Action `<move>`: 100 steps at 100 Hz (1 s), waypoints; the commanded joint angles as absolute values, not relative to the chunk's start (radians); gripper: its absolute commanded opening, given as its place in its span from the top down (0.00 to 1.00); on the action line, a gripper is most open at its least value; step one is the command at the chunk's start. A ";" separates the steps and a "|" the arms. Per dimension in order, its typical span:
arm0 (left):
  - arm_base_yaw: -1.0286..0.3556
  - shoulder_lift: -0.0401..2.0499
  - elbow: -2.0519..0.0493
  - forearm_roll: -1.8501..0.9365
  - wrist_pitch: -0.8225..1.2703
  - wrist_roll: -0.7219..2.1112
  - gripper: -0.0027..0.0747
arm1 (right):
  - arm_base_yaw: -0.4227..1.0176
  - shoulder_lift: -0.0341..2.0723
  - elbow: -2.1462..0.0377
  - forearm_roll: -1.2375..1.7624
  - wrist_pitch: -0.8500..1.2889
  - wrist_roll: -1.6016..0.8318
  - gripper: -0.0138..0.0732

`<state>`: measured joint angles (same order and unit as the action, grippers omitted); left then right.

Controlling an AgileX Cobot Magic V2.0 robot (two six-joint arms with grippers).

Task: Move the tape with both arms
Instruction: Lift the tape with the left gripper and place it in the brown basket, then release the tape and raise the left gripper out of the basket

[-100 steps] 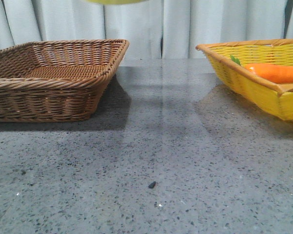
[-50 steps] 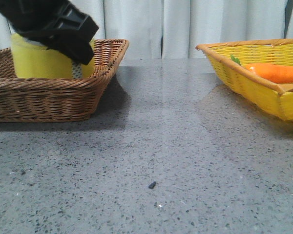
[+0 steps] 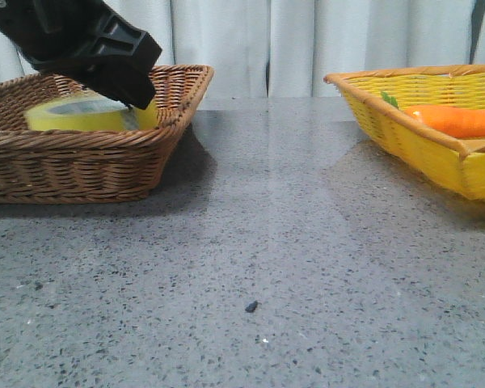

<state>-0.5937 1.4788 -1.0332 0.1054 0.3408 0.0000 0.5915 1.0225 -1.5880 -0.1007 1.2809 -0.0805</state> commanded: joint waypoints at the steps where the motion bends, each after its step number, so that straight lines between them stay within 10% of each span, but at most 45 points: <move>1: -0.592 1.442 -1.065 0.096 0.276 0.000 0.55 | 0.590 1.001 -1.606 -0.102 1.229 -0.079 0.92; 24: -0.592 1.356 -1.065 0.086 0.362 0.000 0.60 | 0.590 0.890 -1.518 -0.102 1.139 -0.079 0.92; 47: -0.592 1.191 -1.026 0.058 0.328 0.000 0.99 | 0.590 0.672 -1.213 -0.151 0.886 -0.079 0.92; 100: -0.592 0.614 -0.578 0.011 0.124 0.000 0.99 | 0.588 0.228 -0.552 -0.176 0.312 -0.067 0.92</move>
